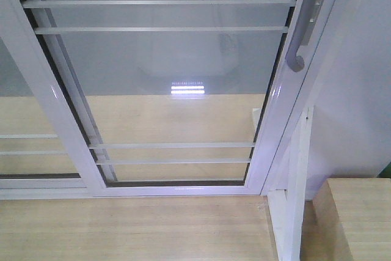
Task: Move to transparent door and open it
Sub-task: 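Raise the right gripper toward the silver door handle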
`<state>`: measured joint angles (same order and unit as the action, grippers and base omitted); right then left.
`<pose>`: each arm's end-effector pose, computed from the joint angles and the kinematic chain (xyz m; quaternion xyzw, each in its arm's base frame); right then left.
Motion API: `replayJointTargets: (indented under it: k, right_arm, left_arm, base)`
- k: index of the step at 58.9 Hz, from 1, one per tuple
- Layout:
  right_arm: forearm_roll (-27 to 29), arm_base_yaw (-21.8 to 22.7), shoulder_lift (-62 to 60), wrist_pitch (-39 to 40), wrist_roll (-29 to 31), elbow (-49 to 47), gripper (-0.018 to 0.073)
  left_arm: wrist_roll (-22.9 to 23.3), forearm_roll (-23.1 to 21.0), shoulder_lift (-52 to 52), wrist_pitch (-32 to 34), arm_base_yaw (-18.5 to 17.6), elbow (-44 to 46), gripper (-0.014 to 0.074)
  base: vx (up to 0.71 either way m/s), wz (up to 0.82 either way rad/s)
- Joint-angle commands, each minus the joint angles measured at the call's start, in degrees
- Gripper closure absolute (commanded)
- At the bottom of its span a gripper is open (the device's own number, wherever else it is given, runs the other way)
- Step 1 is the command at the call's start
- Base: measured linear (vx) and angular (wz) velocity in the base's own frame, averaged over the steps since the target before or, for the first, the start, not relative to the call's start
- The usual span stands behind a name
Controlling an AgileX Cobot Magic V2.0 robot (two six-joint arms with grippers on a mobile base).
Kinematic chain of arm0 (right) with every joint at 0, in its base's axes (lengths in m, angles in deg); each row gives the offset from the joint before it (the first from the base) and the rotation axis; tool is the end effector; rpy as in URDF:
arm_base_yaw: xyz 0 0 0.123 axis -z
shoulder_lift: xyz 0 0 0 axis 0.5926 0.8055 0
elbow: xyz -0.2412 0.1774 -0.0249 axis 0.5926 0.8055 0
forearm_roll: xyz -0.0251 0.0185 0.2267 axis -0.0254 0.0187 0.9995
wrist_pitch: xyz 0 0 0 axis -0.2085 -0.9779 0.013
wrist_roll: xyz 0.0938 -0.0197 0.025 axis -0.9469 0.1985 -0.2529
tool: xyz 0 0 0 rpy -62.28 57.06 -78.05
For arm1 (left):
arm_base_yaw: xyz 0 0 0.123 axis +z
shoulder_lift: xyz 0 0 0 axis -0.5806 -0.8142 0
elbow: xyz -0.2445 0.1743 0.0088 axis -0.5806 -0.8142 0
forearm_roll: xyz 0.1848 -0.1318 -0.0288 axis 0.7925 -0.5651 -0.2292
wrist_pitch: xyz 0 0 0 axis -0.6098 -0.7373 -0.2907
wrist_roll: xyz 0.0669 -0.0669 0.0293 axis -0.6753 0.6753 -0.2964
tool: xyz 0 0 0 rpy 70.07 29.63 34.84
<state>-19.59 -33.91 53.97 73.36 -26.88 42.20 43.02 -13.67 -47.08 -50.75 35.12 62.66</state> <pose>0.1305 -0.0051 0.3433 0.0310 0.7540 0.0025 0.6561 0.1233 0.0012 0.3540 0.0075 0.8011 0.0148 0.5983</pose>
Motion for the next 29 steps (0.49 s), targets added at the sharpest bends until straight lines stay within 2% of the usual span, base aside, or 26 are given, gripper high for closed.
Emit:
replayJointTargets:
  k: [1,11,16,22,29]
  right_arm:
    - [-0.1,0.2,1.3,4.6,0.0,-1.7,0.0381]
    - [0.0,0.2,4.8,4.7,-0.5,-1.7,0.0143]
    - [1.3,0.2,7.5,4.7,-1.0,-1.7,0.0055]
    - [1.1,0.1,11.5,5.2,-0.2,-1.7,0.0006]
    - [0.9,-1.0,17.7,11.8,-0.1,-1.7,0.0005]
  left_arm:
    - [0.0,-0.3,0.0,4.4,-0.2,1.9,0.0384]
    - [0.0,-0.3,0.0,3.2,-0.2,1.9,0.0215]
    - [0.0,-0.3,0.0,2.0,-0.2,1.9,0.0167]
    - [0.0,-0.3,0.0,1.2,-0.2,1.9,0.0152]
    - [0.0,-1.8,0.0,1.1,-0.2,1.9,0.0152]
  base:
    - [0.0,0.0]
    - [0.0,0.0]
    - [0.0,0.0]
    - [0.0,0.0]
    - [0.0,0.0]
